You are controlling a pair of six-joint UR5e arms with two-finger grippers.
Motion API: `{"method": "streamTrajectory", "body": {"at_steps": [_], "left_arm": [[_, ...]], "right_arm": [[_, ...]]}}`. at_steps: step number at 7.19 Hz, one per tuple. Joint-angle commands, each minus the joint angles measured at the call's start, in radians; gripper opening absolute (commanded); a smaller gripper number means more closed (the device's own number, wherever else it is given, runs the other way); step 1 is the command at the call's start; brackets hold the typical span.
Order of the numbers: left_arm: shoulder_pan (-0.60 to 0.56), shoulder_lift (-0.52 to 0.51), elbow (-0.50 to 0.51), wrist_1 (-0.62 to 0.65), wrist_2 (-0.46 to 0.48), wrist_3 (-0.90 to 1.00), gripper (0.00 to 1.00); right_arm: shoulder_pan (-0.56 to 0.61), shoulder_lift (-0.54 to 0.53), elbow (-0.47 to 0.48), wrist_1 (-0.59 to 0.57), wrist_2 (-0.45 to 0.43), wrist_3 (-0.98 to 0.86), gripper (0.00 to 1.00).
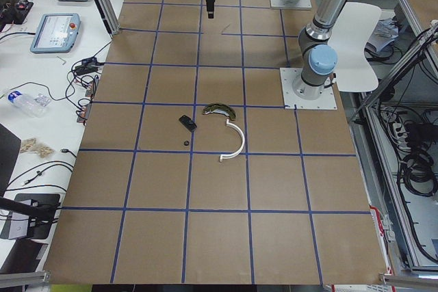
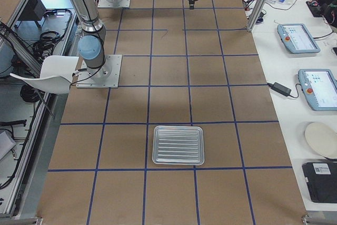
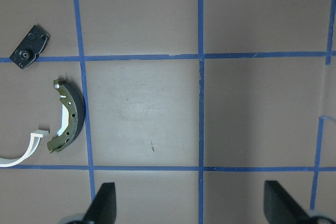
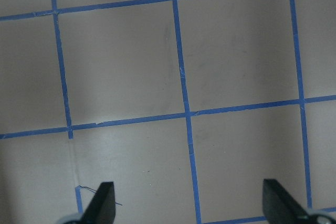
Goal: Place bearing gear from tray to pile
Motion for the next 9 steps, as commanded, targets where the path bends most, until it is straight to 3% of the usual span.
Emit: {"method": "streamTrajectory", "body": {"at_steps": [1, 9], "left_arm": [[-0.007, -0.002, -0.030, 0.084, -0.036, -0.001, 1.00], [-0.010, -0.015, -0.047, 0.136, -0.031, 0.023, 1.00]], "right_arm": [[0.000, -0.004, 0.002, 0.001, -0.004, 0.000, 1.00], [0.000, -0.004, 0.002, 0.001, -0.001, -0.001, 1.00]]}}
